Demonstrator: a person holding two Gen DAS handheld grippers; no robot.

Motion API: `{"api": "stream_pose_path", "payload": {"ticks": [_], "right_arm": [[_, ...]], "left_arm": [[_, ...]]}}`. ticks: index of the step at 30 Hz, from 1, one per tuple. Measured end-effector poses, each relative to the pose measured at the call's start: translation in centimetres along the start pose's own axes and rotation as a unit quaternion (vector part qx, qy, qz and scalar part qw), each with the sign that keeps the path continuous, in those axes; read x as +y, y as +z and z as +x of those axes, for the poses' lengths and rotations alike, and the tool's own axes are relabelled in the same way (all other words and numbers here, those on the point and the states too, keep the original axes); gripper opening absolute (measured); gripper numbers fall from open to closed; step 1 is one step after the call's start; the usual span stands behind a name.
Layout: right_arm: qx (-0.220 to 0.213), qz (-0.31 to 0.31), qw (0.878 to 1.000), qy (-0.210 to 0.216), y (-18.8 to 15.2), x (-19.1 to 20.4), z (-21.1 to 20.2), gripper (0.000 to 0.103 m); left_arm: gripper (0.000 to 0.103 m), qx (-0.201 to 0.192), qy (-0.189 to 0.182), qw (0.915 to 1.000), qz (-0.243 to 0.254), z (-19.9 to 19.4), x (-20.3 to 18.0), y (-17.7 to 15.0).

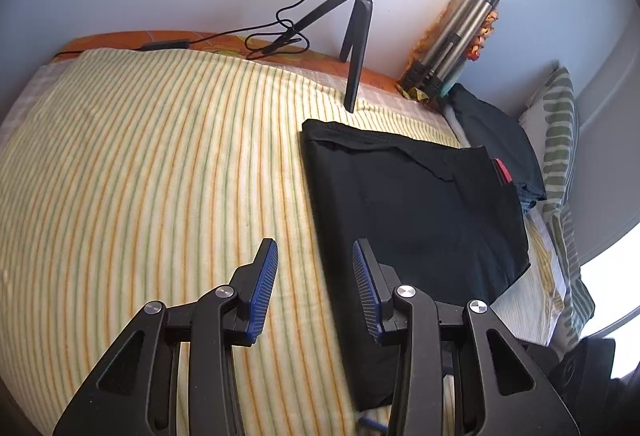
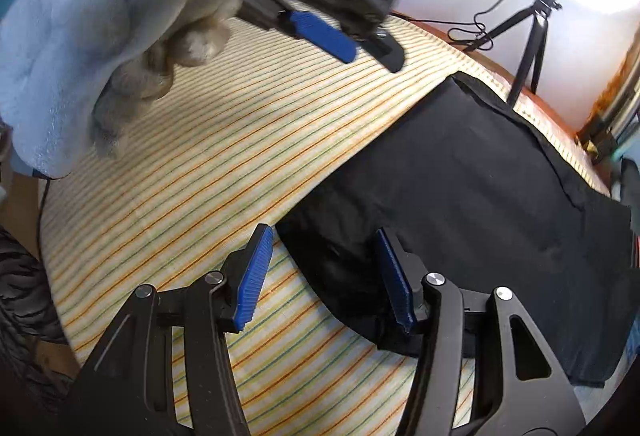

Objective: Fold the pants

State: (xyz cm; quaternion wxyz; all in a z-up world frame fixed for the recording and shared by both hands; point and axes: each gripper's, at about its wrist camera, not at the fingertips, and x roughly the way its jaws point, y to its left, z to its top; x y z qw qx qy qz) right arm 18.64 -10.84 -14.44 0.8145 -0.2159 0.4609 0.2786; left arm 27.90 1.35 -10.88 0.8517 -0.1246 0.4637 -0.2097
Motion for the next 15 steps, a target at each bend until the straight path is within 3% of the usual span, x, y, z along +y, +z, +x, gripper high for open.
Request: {"api": "stream_pose_path", "payload": {"ticks": [3, 7, 12, 15], "right_arm": [[-0.003, -0.022, 1.0, -0.021, 0.0, 1.0, 0.3, 0.059], [0.0, 0.004, 1.0, -0.008, 0.3, 0.2, 0.4, 0.053], [-0.004, 0.038, 0.999, 0.008, 0.4, -1.4, -0.1, 0.018], [-0.017, 0.058, 0.998, 0.018, 0.3, -1.9, -1.0, 0.012]], "left_arm": [[0.037, 0.001, 0.001, 1.0, 0.006, 0.3, -0.3, 0.1], [0.037, 0.002, -0.003, 1.0, 0.002, 0.6, -0.2, 0.3], [0.037, -0.001, -0.017, 0.9997, -0.014, 0.9, 0.2, 0.7], [0.037, 0.007, -0.042, 0.9986, -0.033, 1.5, 0.4, 0.9]]}}
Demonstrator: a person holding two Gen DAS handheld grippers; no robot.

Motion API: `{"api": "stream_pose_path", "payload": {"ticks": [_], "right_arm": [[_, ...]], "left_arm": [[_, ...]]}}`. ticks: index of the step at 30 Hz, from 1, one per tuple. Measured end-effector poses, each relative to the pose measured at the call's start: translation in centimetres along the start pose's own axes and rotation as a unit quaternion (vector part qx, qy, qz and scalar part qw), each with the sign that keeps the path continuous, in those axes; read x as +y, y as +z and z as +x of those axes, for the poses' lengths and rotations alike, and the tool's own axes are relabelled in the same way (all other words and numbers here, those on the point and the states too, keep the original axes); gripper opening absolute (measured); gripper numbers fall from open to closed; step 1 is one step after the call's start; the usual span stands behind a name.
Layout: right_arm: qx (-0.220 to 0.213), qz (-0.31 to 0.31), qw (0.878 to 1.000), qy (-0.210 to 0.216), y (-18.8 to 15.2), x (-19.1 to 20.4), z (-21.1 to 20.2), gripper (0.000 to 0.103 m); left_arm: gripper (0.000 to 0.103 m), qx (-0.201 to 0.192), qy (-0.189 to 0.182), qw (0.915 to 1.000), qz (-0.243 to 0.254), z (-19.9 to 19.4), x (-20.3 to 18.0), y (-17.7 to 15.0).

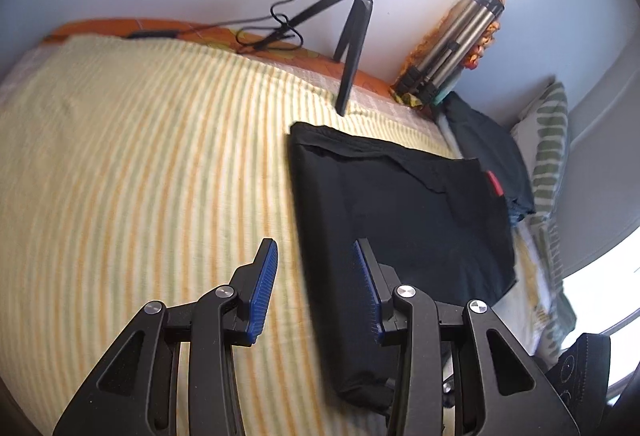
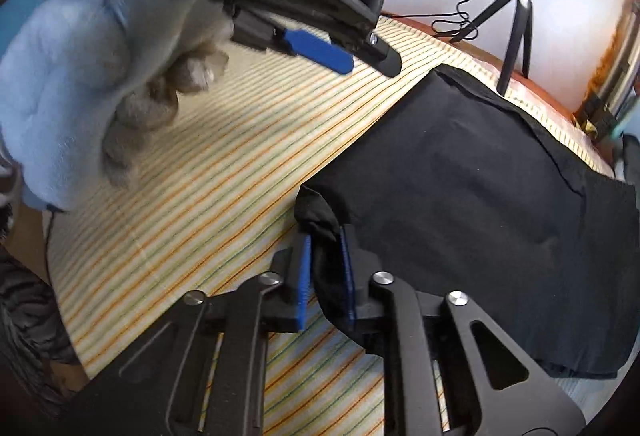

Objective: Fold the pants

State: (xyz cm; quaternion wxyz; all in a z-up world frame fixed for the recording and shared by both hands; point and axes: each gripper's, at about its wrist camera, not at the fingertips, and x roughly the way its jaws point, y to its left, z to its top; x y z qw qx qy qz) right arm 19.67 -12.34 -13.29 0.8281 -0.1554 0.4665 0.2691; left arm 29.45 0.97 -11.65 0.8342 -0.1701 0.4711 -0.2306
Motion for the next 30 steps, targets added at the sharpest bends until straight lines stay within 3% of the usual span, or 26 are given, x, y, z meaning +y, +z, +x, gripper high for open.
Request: {"api": "stream_pose_path", "payload": {"ticks": [9, 11, 12, 14, 22, 23, 26, 30], "right_arm": [[-0.04, 0.021, 0.999, 0.016, -0.2, -0.6, -2.9, 0.009], [-0.045, 0.03, 0.998, 0.021, -0.2, -1.0, -3.3, 0.009], [-0.047, 0.032, 0.998, 0.022, -0.2, -1.1, -3.5, 0.009], [-0.053, 0.033, 0.998, 0.02, -0.4, -1.2, -3.8, 0.009], [-0.064, 0.04, 0.997, 0.027, -1.3, -1.7, -4.4, 0.009], [-0.066, 0.038, 0.997, 0.026, -1.3, -1.7, -4.5, 0.014], [-0.072, 0.041, 0.996, 0.01, -1.4, -1.3, -4.5, 0.059], [-0.066, 0.021, 0.997, -0.017, -1.3, 0.0, -3.6, 0.062]], "left_arm": [[0.034, 0.014, -0.069, 0.9947, -0.074, 2.7, 0.1, 0.6], [0.031, 0.018, -0.065, 0.9958, -0.061, 3.2, -0.7, 0.8], [0.02, 0.018, -0.061, 0.9964, -0.055, 3.3, -1.0, 0.9], [0.012, 0.016, -0.061, 0.9965, -0.055, 3.4, -1.4, 1.0], [0.01, 0.003, -0.062, 0.9967, -0.052, 3.1, -1.6, 1.1], [0.01, 0.003, -0.065, 0.9963, -0.056, 3.1, -1.5, 1.2], [0.01, 0.003, -0.07, 0.9957, -0.061, 3.1, -1.3, 1.3], [0.01, 0.002, -0.079, 0.9947, -0.066, 2.9, -1.4, 1.4]]}}
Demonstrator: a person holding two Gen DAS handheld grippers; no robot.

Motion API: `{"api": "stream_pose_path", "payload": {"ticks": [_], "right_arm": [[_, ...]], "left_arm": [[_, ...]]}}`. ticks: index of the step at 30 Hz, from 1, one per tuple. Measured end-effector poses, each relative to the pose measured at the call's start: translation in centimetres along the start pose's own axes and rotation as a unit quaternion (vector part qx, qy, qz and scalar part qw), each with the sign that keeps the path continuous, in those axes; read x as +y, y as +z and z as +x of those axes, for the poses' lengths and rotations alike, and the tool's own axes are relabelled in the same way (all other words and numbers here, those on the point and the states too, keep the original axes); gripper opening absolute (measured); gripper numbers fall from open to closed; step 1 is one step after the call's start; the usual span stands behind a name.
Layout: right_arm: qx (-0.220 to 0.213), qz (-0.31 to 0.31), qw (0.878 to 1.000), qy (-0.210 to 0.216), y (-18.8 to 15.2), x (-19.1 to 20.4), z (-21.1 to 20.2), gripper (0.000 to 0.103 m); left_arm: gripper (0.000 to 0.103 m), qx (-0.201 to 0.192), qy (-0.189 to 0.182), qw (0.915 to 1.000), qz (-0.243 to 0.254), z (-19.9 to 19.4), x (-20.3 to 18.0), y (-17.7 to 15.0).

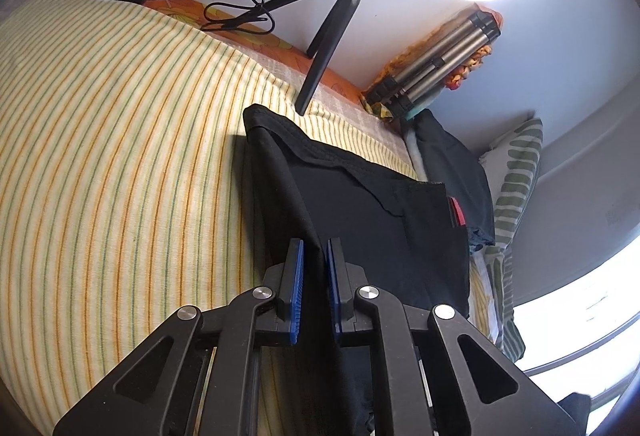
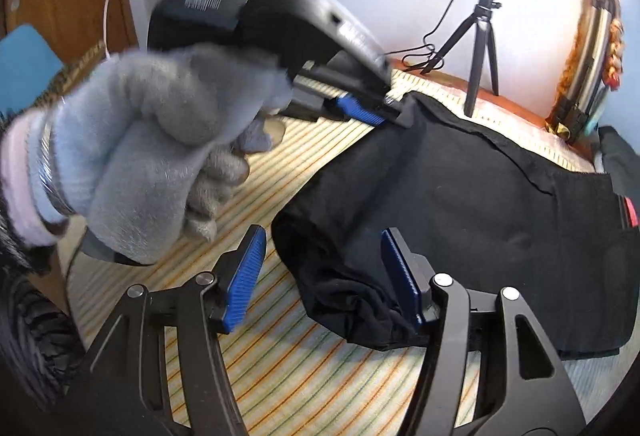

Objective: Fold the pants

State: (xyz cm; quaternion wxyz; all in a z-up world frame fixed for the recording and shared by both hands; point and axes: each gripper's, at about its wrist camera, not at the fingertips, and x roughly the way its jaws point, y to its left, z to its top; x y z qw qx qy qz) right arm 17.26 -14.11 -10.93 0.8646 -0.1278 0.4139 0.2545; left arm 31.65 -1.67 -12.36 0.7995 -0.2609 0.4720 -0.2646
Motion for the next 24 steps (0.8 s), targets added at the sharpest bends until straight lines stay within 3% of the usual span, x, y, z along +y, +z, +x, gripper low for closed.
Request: {"api": "stream_pose_path", "payload": {"ticks": [4, 5, 6, 8, 11, 13, 15, 19, 24], "right_arm": [[0.01, -0.014, 0.999, -0.042, 0.0, 0.9, 1.4, 0.062], [0.014, -0.008, 0.999, -0.052, 0.1, 0.7, 1.8, 0.055], [0.019, 0.003, 0.998, -0.057, 0.1, 0.3, 2.0, 0.038], [0.026, 0.022, 0.998, -0.06, 0.4, -0.6, 2.2, 0.019], [0.014, 0.047, 0.998, -0.048, 0.7, -1.8, 1.3, 0.01], [0.007, 0.055, 0.998, -0.041, 0.9, -2.4, 0.5, 0.009], [0.003, 0.074, 0.997, -0.031, 1.0, -3.3, -0.2, 0.008], [-0.009, 0.116, 0.993, -0.014, 1.0, -5.5, -1.7, 0.007], [-0.039, 0.183, 0.982, 0.0, 1.1, -9.8, -4.6, 0.007]], "left_arm": [[0.01, 0.001, -0.004, 1.0, -0.003, 0.1, -0.2, 0.1], [0.01, 0.001, -0.004, 1.0, -0.001, 0.1, -0.3, 0.2], [0.01, 0.001, -0.003, 1.0, 0.002, 0.1, -0.4, 0.2], [0.01, 0.002, 0.004, 0.9998, 0.017, 0.0, -0.9, 0.2], [0.01, -0.004, 0.031, 0.998, 0.054, -0.7, -2.2, 0.4], [0.011, -0.011, 0.044, 0.9959, 0.079, -1.6, -3.2, 0.7], [0.038, -0.03, 0.039, 0.9943, 0.094, -3.3, -4.2, 0.9], [0.039, -0.067, 0.048, 0.9907, 0.109, -5.7, -4.8, 0.9], [0.039, -0.058, 0.038, 0.988, 0.138, -5.1, -6.0, -0.2]]}}
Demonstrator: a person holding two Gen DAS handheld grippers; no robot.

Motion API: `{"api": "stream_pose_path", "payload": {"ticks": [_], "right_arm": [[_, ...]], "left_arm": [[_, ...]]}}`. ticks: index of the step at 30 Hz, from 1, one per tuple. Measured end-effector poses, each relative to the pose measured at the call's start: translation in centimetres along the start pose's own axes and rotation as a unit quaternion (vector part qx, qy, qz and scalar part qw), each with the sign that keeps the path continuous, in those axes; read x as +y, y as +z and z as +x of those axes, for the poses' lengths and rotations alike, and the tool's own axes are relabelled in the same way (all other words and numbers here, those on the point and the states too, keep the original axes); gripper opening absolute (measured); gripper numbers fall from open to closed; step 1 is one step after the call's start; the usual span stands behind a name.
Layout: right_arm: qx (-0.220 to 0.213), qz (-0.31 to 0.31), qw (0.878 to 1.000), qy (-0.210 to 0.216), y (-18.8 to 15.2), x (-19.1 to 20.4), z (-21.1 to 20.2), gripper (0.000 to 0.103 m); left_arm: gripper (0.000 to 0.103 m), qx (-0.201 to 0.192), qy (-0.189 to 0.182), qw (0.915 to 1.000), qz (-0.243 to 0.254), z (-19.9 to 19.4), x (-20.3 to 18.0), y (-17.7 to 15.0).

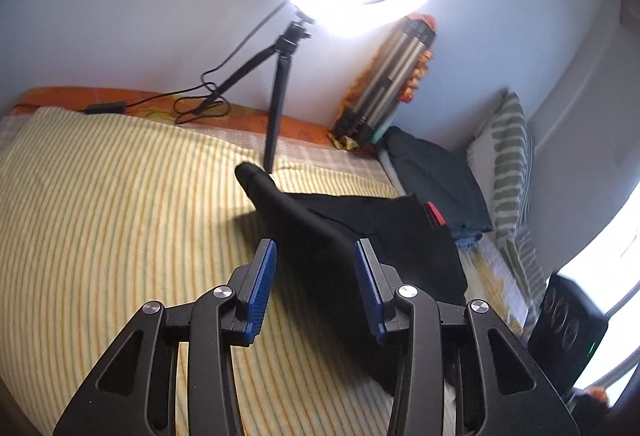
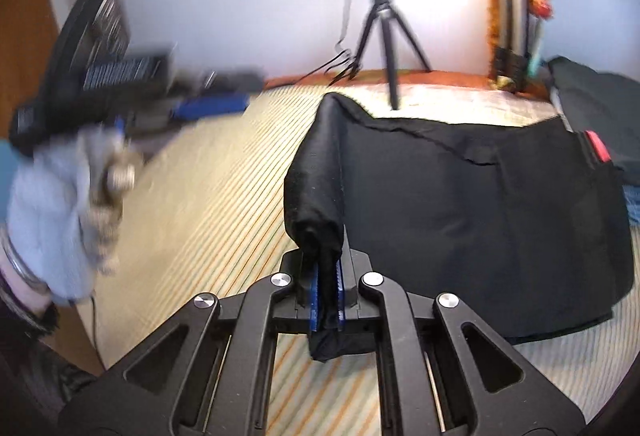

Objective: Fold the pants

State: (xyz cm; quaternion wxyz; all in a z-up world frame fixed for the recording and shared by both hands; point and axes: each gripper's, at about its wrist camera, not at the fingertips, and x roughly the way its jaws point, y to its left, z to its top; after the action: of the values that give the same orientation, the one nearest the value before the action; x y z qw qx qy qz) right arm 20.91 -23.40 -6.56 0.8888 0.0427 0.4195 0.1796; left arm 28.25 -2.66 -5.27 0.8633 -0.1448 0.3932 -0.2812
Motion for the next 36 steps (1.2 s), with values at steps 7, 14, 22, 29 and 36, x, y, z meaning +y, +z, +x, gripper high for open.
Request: {"api": "stream_pose_path", "payload": {"ticks": [7, 14, 22, 29, 36], "right_arm": [[-0.05, 0.068, 0.996, -0.027, 1.1, -5.7, -4.4, 0.006], [-0.092, 0.169, 0.978, -0.08, -1.1, -12.7, -8.3, 0.006], [-0.086, 0.274, 0.951, -0.113, -5.7, -18.4, -7.6, 0.006], [-0.054, 0.303, 0.947, -0.093, -6.1, -19.0, -7.1, 0.006], [-0.026, 0.316, 0.944, -0.088, -6.7, -19.3, -7.7, 0.008]], "left_arm": [[0.039, 0.037, 0.001, 0.998, 0.051, 3.9, -3.4, -1.4], [0.039, 0.066, -0.008, 0.9917, 0.11, 8.7, -8.2, -3.6], [0.039, 0.108, 0.002, 0.9801, 0.167, 12.8, -12.8, -6.6], [0.039, 0.128, 0.032, 0.9684, 0.212, 15.0, -13.4, -8.6], [0.039, 0.126, 0.031, 0.968, 0.215, 14.7, -13.6, -8.7]]}}
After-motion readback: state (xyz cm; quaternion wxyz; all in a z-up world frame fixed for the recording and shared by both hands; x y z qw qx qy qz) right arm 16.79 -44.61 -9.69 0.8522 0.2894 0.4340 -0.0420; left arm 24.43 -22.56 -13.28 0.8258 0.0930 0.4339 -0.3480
